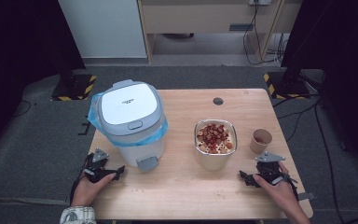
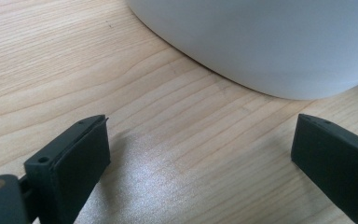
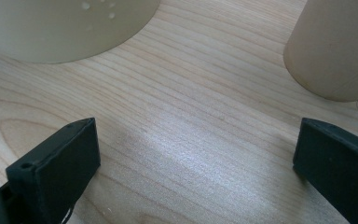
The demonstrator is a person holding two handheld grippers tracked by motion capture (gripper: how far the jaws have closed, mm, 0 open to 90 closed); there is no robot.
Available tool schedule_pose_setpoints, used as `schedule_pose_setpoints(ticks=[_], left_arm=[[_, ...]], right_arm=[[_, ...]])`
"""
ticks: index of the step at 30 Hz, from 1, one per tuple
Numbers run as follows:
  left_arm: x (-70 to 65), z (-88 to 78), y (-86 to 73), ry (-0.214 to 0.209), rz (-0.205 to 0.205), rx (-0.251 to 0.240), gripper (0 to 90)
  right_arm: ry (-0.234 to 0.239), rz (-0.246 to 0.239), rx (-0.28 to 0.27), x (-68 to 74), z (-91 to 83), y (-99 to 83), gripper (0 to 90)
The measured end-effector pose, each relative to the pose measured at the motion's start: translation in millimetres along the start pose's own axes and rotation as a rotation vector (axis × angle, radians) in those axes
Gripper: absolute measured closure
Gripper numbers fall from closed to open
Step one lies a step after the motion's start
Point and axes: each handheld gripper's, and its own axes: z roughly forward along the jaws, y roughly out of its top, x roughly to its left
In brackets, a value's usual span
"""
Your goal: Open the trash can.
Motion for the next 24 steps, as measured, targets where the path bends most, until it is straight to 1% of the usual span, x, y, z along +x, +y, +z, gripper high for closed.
schedule_pose_setpoints(ticks=[4, 6, 8, 9, 10, 11, 13, 14, 15, 16, 17, 19, 20, 21, 24], left_arm=[[-1.0, -1.1, -0.6, 0.004, -0.004, -0.003, 5.6], [-1.8, -3.1, -1.8, 0.002, -0.004, -0.016, 9.5], [-1.9, -3.5, -2.0, 0.001, -0.002, -0.017, 12.3], [-2.6, -5.3, -1.5, -0.005, -0.002, -0.02, 16.3], [-2.6, -5.3, -1.5, -0.005, -0.002, -0.02, 18.4], [-3.4, -6.6, -1.0, -0.015, -0.012, -0.021, 18.4], [-4.6, -11.5, -0.3, -0.004, -0.013, -0.023, 25.1], [-4.6, -11.5, -0.3, -0.004, -0.013, -0.023, 26.8], [-5.2, -17.2, 0.5, -0.01, -0.035, -0.052, 28.0], [-5.2, -17.2, 0.5, -0.01, -0.035, -0.052, 31.2], [-6.6, -23.4, 1.3, -0.011, -0.041, -0.065, 35.8], [-7.9, -25.8, 2.1, -0.012, -0.041, -0.071, 40.6], [-10.5, -28.4, 3.4, -0.011, -0.031, -0.074, 45.2], [-15.3, -31.7, 5.9, -0.009, -0.007, -0.07, 47.8], [-25.9, -37.6, 10.8, -0.028, 0.029, -0.068, 59.2]], right_arm=[[-0.001, 0.002, 0.0, 0.2, 0.0, -0.1, 0.7], [-0.004, 0.003, 0.0, 0.4, -0.5, -0.5, 0.7], [-0.004, 0.004, 0.0, 0.4, -0.6, -0.6, 0.7], [-0.004, 0.004, 0.0, 0.4, -0.7, -0.6, 0.7], [-0.004, 0.004, 0.0, 0.4, -0.7, -0.6, 0.7], [-0.004, 0.004, 0.0, 0.4, -0.7, -0.6, 0.7], [-0.004, 0.004, 0.0, 0.4, -0.7, -0.6, 0.7], [-0.004, 0.004, 0.0, 0.4, -0.7, -0.6, 0.7], [-0.004, 0.004, 0.0, 0.4, -0.8, -0.8, 0.7], [-0.004, 0.004, 0.0, 0.4, -0.8, -0.8, 0.7], [-0.005, 0.003, -0.002, 0.4, -0.8, -0.8, 0.7], [-0.005, 0.001, -0.003, 0.3, -0.8, -1.0, 0.7], [-0.005, 0.001, -0.003, 0.4, -0.9, -1.1, 0.7], [-0.005, 0.003, -0.003, 0.5, -1.0, -1.1, 0.7], [-0.005, 0.001, -0.003, 0.3, -1.3, -1.4, 0.7]])
